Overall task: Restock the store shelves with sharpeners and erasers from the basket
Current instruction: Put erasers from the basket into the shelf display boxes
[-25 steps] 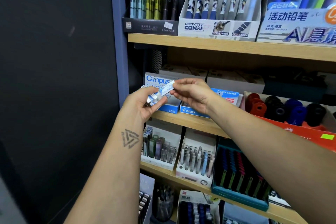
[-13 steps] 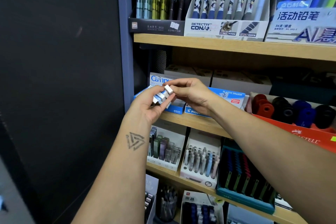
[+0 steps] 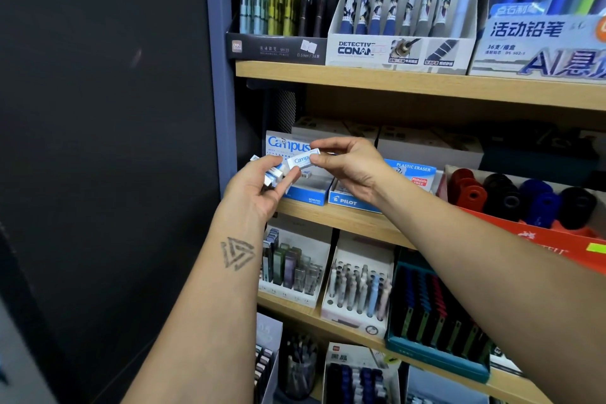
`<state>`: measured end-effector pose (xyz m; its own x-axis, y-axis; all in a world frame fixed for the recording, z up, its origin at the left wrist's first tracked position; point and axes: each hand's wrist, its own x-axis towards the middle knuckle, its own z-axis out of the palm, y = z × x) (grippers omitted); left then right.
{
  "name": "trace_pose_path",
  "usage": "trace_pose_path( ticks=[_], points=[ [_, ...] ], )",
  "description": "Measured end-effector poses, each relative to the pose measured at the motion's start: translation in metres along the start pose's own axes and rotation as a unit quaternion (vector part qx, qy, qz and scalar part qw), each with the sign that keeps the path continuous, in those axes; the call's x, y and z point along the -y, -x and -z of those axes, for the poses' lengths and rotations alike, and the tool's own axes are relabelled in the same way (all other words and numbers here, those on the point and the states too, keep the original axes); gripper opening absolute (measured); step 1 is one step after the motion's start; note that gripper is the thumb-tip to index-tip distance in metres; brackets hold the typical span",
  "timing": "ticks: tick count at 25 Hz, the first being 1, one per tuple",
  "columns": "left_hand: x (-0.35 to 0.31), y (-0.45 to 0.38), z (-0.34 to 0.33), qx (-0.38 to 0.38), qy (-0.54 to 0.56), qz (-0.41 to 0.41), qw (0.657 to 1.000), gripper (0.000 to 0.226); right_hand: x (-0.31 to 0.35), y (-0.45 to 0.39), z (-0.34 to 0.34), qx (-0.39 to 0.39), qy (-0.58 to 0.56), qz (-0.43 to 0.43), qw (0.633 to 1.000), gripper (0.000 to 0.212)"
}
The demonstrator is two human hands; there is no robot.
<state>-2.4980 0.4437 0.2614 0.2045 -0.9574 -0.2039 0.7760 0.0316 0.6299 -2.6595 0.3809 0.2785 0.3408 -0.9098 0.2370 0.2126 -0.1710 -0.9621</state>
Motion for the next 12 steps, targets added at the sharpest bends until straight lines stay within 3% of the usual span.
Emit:
trace_pose_path(
  ticks=[4,12],
  points=[
    [0.001,-0.004,0.001,-0.020,-0.017,-0.019,0.999,0.014,-0.007,-0.001,0.004,0.029,0.026,0.010,0.999,0.038],
    [0.002,-0.005,0.001,-0.039,-0.042,-0.065,0.996,0.016,-0.014,-0.004,0.005,0.023,0.069,0.010,0.997,0.039]
  ],
)
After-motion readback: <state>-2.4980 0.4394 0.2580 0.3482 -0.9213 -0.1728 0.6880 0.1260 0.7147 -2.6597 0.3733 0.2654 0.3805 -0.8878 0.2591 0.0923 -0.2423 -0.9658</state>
